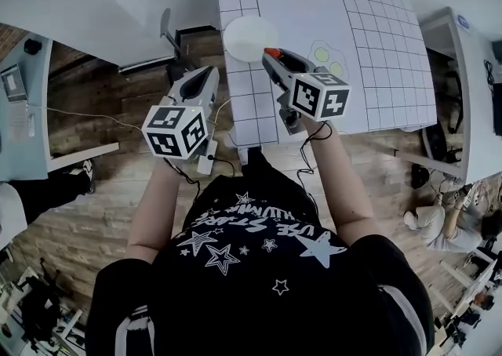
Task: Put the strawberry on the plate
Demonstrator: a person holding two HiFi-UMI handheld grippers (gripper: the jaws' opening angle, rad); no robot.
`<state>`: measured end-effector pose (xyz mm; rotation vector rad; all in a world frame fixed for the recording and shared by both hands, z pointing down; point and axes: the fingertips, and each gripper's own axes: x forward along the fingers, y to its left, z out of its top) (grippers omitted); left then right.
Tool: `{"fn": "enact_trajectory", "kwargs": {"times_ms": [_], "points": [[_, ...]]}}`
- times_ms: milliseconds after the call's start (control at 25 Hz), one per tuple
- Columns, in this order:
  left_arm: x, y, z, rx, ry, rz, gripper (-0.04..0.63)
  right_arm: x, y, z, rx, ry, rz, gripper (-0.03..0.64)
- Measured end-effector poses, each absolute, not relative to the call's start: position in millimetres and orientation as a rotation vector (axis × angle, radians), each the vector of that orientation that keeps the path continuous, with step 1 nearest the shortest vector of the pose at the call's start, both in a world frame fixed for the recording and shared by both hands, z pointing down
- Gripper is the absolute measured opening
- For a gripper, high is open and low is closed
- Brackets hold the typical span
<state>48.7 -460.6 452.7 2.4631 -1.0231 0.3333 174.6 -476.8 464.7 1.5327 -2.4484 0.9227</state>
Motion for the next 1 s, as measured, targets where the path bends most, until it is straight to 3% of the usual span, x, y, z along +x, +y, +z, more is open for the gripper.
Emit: {"fn": "enact_trajectory", "kwargs": {"times_ms": [520,1000], "points": [[65,-505,485,2.415,-1.055,0.409,0.008,168,-537,513,1.412,-2.403,0.934,0.149],[73,-531,503,2.375,-1.068,0.429,0.008,152,-572,551,1.262,-2.282,0.706,0.149]]}}
